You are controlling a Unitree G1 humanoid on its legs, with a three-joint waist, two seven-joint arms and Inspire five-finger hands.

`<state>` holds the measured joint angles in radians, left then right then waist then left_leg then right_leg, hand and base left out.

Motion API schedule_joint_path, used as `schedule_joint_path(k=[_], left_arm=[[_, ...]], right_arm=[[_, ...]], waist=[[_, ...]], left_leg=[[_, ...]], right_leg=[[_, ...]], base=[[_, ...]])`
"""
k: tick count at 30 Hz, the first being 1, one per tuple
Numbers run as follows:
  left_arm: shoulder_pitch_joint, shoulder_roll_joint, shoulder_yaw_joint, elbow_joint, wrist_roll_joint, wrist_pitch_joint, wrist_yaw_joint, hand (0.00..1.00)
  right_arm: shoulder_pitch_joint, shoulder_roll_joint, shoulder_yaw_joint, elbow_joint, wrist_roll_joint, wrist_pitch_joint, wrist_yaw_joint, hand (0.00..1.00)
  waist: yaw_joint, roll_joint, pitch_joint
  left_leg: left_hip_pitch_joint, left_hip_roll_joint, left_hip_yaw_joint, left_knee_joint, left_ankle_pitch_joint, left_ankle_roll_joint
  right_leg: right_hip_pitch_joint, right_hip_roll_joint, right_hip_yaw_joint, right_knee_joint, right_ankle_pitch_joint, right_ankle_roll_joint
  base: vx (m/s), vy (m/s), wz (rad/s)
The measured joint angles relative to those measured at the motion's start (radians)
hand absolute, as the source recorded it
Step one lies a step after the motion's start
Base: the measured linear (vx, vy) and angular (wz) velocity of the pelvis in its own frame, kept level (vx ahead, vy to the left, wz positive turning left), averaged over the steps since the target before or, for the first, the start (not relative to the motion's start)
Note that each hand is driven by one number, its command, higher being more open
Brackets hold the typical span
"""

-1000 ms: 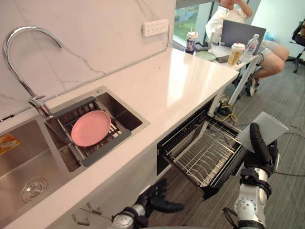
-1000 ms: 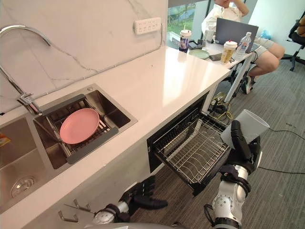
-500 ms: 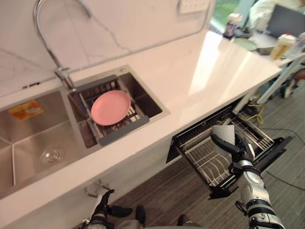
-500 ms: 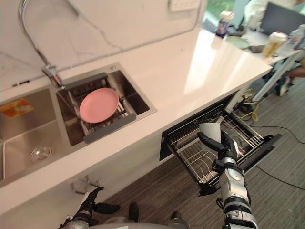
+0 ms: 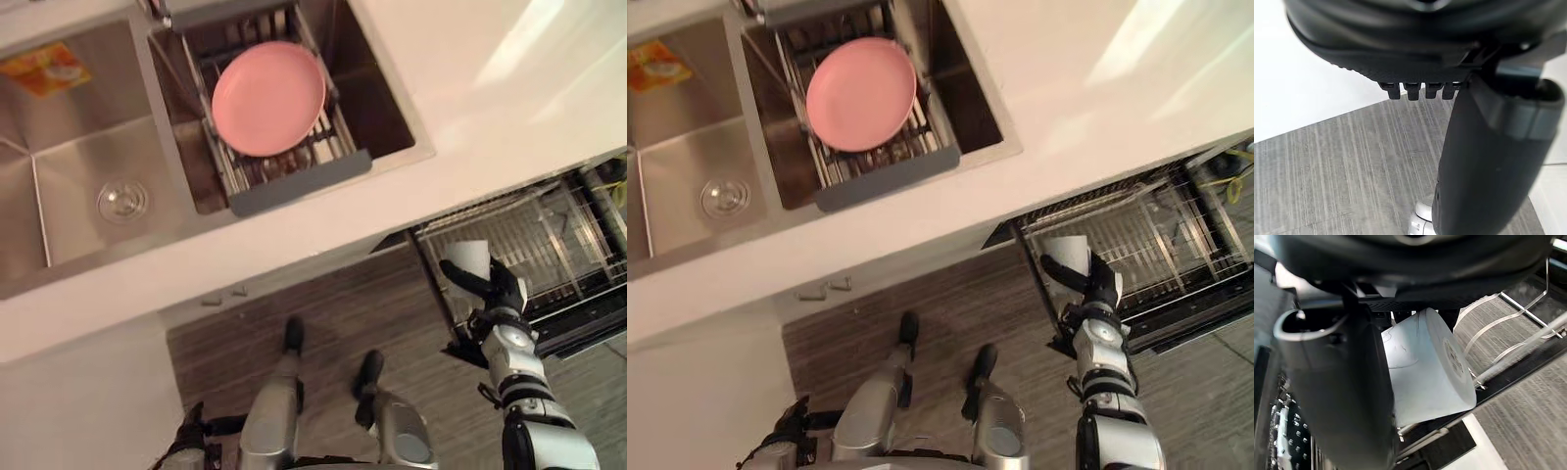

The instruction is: Walk over to the sink, pick up the cup, carry it to the dishwasher, place the cup inside the dishwasher, then close the dishwasher door

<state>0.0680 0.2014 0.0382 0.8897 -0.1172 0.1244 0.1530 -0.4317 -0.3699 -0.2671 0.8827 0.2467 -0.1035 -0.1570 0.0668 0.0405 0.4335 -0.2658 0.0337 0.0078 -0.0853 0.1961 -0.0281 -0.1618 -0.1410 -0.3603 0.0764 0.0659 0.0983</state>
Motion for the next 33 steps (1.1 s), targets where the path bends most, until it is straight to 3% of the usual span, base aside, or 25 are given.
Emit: schedule_joint_path(k=[1,2,3,6,11,16,20,24,27,30,33], left_arm=[[-0.014,-0.001,-0.002,0.012,0.0,0.0,0.0,1.0],[-0.042,-0.008,-0.005,0.024,0.005,0.003,0.0,1.0],[-0.059,-0.022,-0.008,0.029,0.048,0.007,0.0,1.0],[-0.083,-0.022,-0.03,0.029,0.127,0.021,0.0,1.0],[-0.094,-0.018,-0.047,0.034,0.125,0.047,-0.001,1.0],[-0.103,-0.019,-0.048,0.033,0.125,0.046,-0.007,1.0],[-0.098,-0.023,-0.043,0.034,0.081,0.058,-0.014,1.0],[-0.057,-0.048,0.025,0.051,0.056,0.085,-0.05,1.0],[-0.004,-0.057,0.093,0.064,0.035,0.101,-0.066,1.0],[0.044,-0.055,0.134,0.089,-0.031,0.138,-0.068,1.0],[0.093,-0.071,0.153,0.1,0.011,0.17,-0.08,1.0]], right_arm=[[-0.016,-0.013,0.001,0.005,-0.015,0.003,0.002,0.0],[-0.041,-0.039,0.011,0.015,-0.037,0.006,0.005,1.0],[-0.066,-0.059,0.021,0.018,-0.059,0.015,0.005,1.0],[-0.087,-0.079,0.042,0.039,-0.095,0.045,-0.001,1.0],[-0.104,-0.098,0.081,0.055,-0.092,0.091,0.004,1.0],[-0.123,-0.098,0.104,0.059,-0.096,0.103,-0.006,1.0],[-0.095,-0.076,0.113,-0.018,-0.029,0.093,-0.075,1.0],[0.065,0.034,-0.049,-0.377,0.11,-0.007,-0.242,1.0],[0.192,0.105,-0.127,-0.581,0.158,-0.051,-0.287,1.0],[0.345,0.176,-0.199,-0.652,0.195,-0.063,-0.28,1.0],[0.468,0.238,-0.266,-0.723,0.196,-0.065,-0.265,1.0]], waist=[[0.001,0.0,0.003],[0.002,0.007,0.014],[0.002,0.019,0.02],[0.003,0.021,0.021],[0.001,0.021,0.021],[0.006,0.021,0.022],[0.003,0.02,0.022],[-0.014,0.016,0.017],[-0.059,-0.012,-0.028],[-0.083,-0.043,-0.098],[-0.117,-0.039,-0.175]], left_leg=[[-0.007,-0.003,0.011,0.0,0.0,0.0],[-0.016,-0.007,0.022,0.0,0.001,-0.001],[-0.028,-0.003,0.03,-0.003,0.002,-0.002],[-0.049,0.012,0.035,-0.004,0.006,-0.009],[-0.057,0.02,0.047,0.0,0.028,-0.028],[-0.053,0.017,0.043,0.001,0.064,-0.013],[-0.01,0.017,0.037,0.001,0.058,-0.017],[0.076,0.021,0.096,-0.006,0.019,0.008],[0.124,0.028,0.147,-0.005,0.008,0.006],[0.192,0.032,0.171,-0.002,-0.011,0.003],[0.235,0.033,0.181,-0.002,-0.03,-0.002]], right_leg=[[-0.009,-0.005,0.007,0.002,-0.01,-0.004],[-0.021,-0.013,0.013,0.01,-0.029,-0.015],[-0.043,-0.014,0.013,0.031,-0.04,-0.016],[-0.075,-0.004,0.018,0.049,-0.056,-0.026],[-0.087,0.0,0.026,0.053,-0.059,-0.026],[-0.086,-0.007,0.017,0.079,-0.079,-0.026],[-0.04,-0.006,0.012,0.076,-0.087,-0.026],[0.028,-0.006,0.044,0.074,-0.103,-0.023],[0.071,-0.003,0.069,0.055,-0.105,-0.018],[0.141,0.004,0.089,0.02,-0.101,-0.017],[0.194,0.008,0.095,-0.014,-0.099,-0.014]], base=[[-0.08,-0.05,-0.1],[-0.1,-0.054,-0.03],[-0.1,-0.057,-0.02],[-0.06,-0.059,-0.05],[0.04,-0.037,-0.05],[0.11,-0.039,0.07],[0.07,-0.037,0.04],[-0.01,-0.011,-0.23],[0.03,-0.018,-0.25],[0.11,-0.043,-0.24],[0.11,-0.044,-0.14]])
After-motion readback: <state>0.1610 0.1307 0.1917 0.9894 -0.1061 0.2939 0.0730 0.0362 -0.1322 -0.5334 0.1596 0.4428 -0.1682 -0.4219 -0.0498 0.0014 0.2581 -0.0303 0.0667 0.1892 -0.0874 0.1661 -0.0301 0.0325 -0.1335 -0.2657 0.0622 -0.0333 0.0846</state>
